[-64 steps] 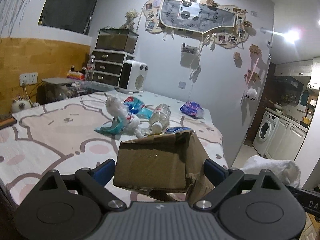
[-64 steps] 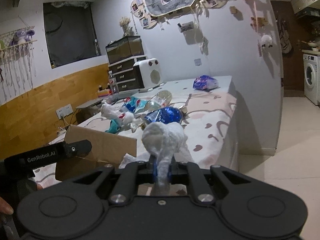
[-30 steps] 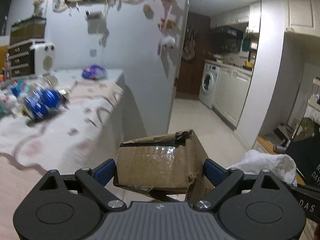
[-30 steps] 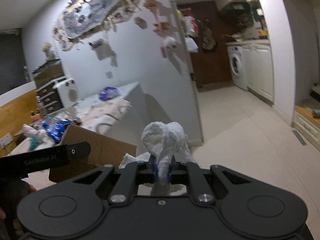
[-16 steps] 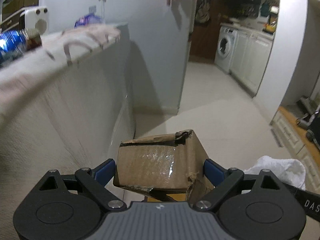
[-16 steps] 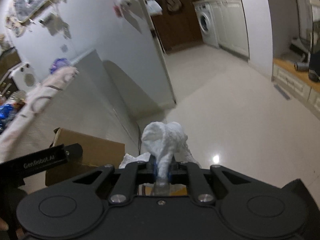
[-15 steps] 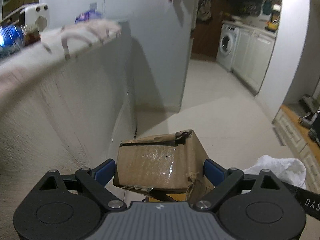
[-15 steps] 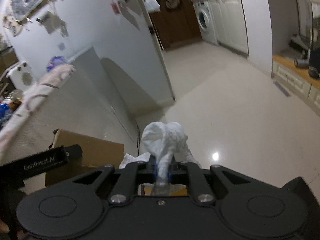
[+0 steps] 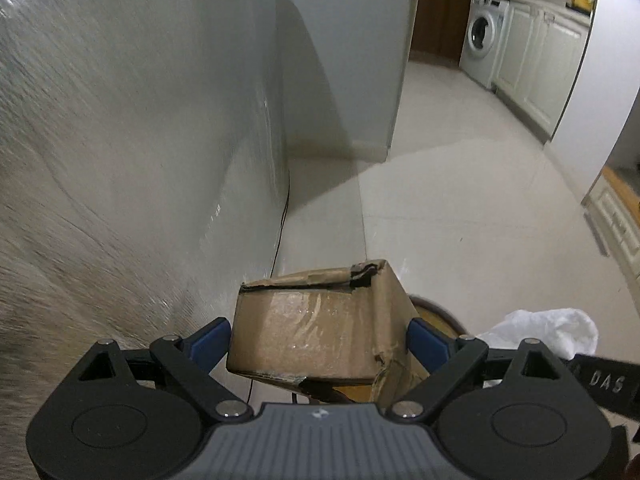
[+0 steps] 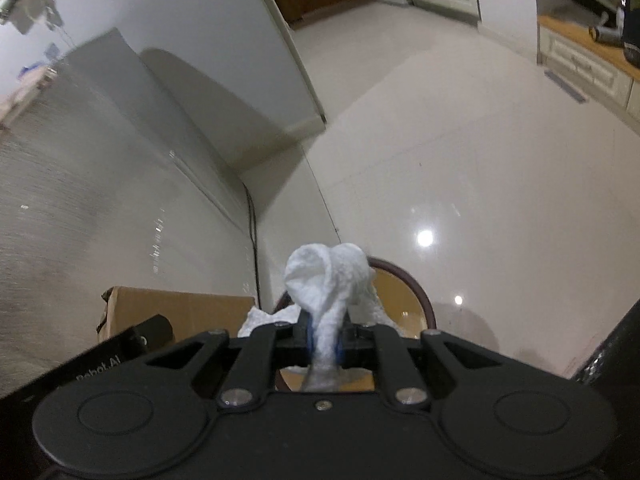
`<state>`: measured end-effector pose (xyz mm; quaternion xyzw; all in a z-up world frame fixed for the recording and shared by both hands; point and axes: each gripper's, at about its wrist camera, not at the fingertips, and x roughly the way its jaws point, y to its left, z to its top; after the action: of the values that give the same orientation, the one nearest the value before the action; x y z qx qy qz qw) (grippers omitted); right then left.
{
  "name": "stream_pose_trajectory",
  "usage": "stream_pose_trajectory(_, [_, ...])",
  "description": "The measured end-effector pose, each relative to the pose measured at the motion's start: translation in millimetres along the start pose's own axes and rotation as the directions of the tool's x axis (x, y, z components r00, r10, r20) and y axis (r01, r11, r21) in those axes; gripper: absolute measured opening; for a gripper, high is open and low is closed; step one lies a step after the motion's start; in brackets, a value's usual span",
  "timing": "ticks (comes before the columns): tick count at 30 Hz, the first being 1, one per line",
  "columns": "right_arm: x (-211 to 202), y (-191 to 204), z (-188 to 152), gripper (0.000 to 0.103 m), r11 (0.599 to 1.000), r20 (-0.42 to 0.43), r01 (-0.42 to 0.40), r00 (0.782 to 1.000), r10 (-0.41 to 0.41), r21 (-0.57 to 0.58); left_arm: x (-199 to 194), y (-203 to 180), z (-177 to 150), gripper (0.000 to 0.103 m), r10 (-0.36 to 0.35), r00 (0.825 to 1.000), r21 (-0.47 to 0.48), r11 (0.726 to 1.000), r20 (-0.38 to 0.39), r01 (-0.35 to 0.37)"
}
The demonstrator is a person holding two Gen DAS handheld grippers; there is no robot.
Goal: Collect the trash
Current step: 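Carry the box and tissue with both tools over the yellow bucket, then open the left tool to drop the box while the right tool drops the tissue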
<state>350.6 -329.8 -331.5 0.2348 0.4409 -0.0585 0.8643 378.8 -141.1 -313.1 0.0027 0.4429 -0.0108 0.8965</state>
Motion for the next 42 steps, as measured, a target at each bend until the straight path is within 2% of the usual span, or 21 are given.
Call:
stream_pose_trajectory(8, [52, -8, 3, 0.011, 0.998, -0.075, 0.056, 0.996, -0.056, -0.002, 51, -16, -18, 0.094, 0.013, 0.998, 0.087, 0.996, -0.056, -0.008])
stream_pose_trajectory(15, [66, -3, 14, 0.011, 0.999, -0.079, 0.042, 0.996, -0.045, -0.034, 79, -28, -25, 0.094, -0.014, 0.997, 0.124, 0.992, -0.078, 0.024])
stream_pose_trajectory(19, [72, -6, 19, 0.011, 0.999, -0.078, 0.035, 0.996, -0.038, -0.030, 95, -31, -26, 0.095, -0.039, 0.996, 0.108, 0.993, -0.077, 0.047])
stream_pose_trajectory(22, [75, -8, 20, 0.011, 0.999, -0.076, 0.042, 0.996, -0.043, -0.018, 111, -26, -26, 0.099, -0.082, 0.994, 0.039, 0.996, -0.071, 0.085])
stream_pose_trajectory(24, [75, -9, 21, 0.012, 0.999, -0.074, 0.042, 0.996, -0.043, -0.012, 119, -24, -26, 0.100, -0.108, 0.989, 0.015, 0.994, -0.099, 0.110])
stream_pose_trajectory(26, [74, -11, 19, 0.012, 0.999, -0.072, 0.040, 0.997, -0.041, -0.011, 123, -25, -26, 0.101, -0.113, 0.984, 0.016, 0.993, -0.134, 0.116])
stream_pose_trajectory(29, [75, -11, 17, 0.012, 0.999, -0.082, 0.031, 0.996, -0.032, -0.010, 122, -28, -27, 0.103, -0.095, 0.985, 0.032, 0.994, -0.144, 0.100])
stream_pose_trajectory(42, [80, -16, 21, 0.013, 1.000, -0.129, 0.026, 0.991, -0.027, -0.008, 125, -36, -36, 0.103, -0.095, 0.974, 0.119, 0.986, -0.206, 0.121])
